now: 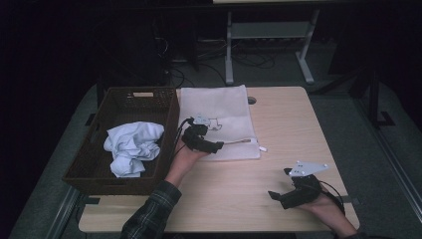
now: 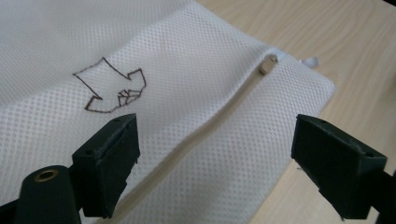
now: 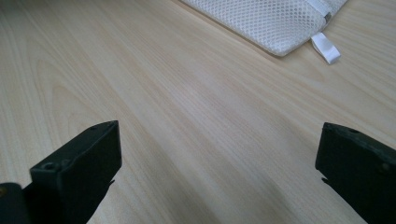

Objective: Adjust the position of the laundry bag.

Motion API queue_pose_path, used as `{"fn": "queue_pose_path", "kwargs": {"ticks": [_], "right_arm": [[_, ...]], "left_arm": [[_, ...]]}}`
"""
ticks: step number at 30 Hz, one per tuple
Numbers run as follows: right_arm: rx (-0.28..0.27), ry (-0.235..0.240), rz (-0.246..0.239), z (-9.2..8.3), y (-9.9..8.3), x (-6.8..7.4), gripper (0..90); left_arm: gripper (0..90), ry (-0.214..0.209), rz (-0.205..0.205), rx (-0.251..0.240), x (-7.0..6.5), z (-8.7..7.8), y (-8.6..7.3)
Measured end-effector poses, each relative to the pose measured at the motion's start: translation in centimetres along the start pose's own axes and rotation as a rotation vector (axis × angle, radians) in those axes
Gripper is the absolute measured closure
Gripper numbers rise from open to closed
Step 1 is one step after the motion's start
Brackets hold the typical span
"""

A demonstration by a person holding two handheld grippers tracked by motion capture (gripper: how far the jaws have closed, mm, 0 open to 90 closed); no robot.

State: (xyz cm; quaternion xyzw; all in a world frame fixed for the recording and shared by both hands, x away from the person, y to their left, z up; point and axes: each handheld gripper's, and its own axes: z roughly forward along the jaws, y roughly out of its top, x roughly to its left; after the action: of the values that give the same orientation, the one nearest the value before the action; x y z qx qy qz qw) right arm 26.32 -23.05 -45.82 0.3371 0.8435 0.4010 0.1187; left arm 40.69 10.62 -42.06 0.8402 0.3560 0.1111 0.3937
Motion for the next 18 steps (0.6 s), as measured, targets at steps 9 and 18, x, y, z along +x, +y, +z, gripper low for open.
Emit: {"fn": "queue_pose_path", "kwargs": {"ticks": [9, 18], "right_arm": [[0.0, -0.001, 0.0, 0.0, 0.0, 0.0, 0.0], [0.002, 0.0, -0.001, 0.0, 0.0, 0.0, 0.0]], "left_arm": [[18.4, 0.023, -0.002, 0.008, 1.0, 0.7, 1.7], [22.2, 0.038, -0.017, 0.006, 2.0, 1.2, 2.6]]}}
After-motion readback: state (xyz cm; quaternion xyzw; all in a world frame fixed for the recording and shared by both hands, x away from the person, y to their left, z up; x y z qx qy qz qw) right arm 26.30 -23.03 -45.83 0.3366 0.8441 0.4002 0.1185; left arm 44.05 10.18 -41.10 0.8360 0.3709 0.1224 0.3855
